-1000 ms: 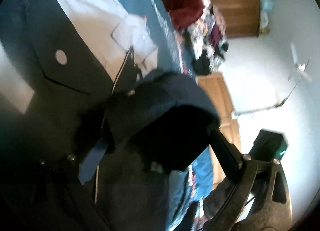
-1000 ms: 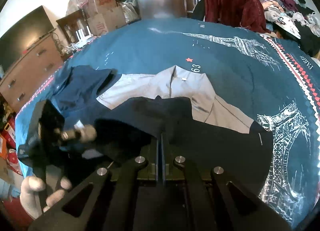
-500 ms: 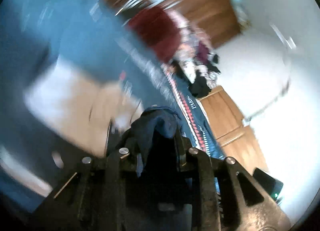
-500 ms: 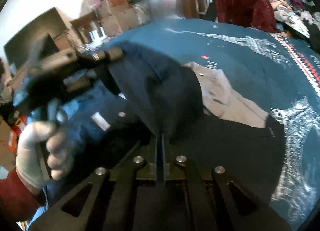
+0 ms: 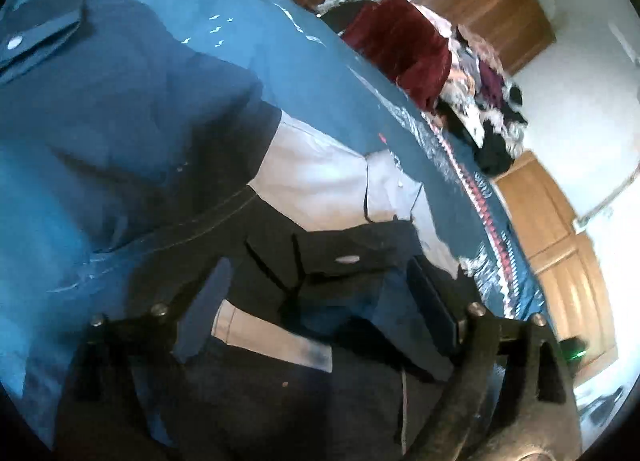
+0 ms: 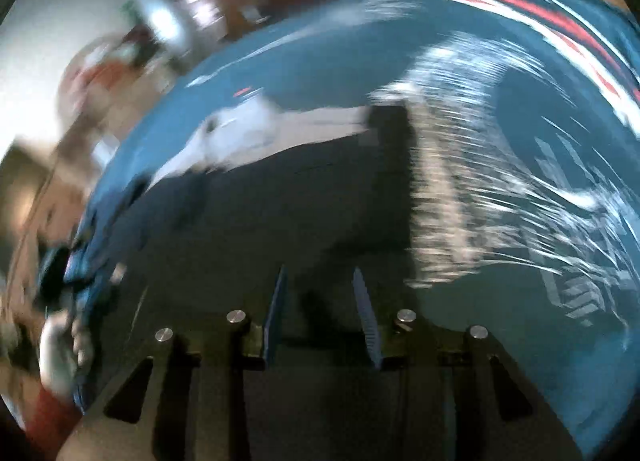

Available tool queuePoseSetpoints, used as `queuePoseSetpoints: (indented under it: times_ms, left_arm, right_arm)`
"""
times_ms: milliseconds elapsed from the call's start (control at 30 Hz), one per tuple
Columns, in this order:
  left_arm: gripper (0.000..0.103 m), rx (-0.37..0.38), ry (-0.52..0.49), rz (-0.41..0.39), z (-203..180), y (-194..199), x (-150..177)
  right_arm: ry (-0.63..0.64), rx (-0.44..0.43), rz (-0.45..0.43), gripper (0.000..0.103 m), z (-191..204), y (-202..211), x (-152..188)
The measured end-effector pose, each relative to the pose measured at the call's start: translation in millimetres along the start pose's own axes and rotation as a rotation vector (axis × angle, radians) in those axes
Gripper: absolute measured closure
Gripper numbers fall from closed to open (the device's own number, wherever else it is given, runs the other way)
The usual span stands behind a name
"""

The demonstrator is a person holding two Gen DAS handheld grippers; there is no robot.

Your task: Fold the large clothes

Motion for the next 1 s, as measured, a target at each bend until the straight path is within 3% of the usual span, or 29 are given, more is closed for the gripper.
queuePoseSetpoints:
  times_ms: [100, 267, 333, 367, 400, 633, 867, 1000]
  left_arm:
    - [0.015, 0.012, 0.019, 0.02, -3, -6, 4]
    - [0.014, 0.039, 0.05, -0.001, -3, 8, 19]
    - [0.014, 0.034, 0.041, 0.021, -4, 8, 24]
    - [0.014, 0.036, 0.031, 0.036, -7, 5, 26]
    - [0.014, 0.035, 0.019, 0.047, -10, 4, 27]
    - [0.011, 0.053, 0.047, 0.146, -22, -22, 32]
    - [0.009, 0.174, 0.193, 0.166, -28, -13, 41]
    - [0.012, 0.159, 0.229, 0.123, -26, -35, 30]
  right_arm:
    - [-0.07, 0.03, 0.023, 0.055, -26, -10, 0]
    - [-0.11, -0.043, 0.101, 0.054, -29, -43, 6]
    - [-0.117, -0.023, 0.091, 0.086, -36, -50, 2]
    - [-0.17, -0.03, 0.07, 0.095, -49, -45, 1]
    - [-0.208, -0.045, 0.049, 0.097, -57, -39, 3]
    - [-0.234, -0.066, 0.055, 0.1, -75, -36, 7]
    - [-0.226, -0.096, 0.054, 0.1, -77, -39, 16]
    - [-0.227, -0.105, 0.052, 0.099, -78, -38, 20]
Point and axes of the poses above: each gripper's, at about its wrist camera, not at the fingertips, and y roughly against the way its jaws point, z to its left, x to its underside, the point moved 5 cm from there along -y, roughly the way its jaws point, and after that the axes turned 5 degrees about y, right-handed, at the moved point
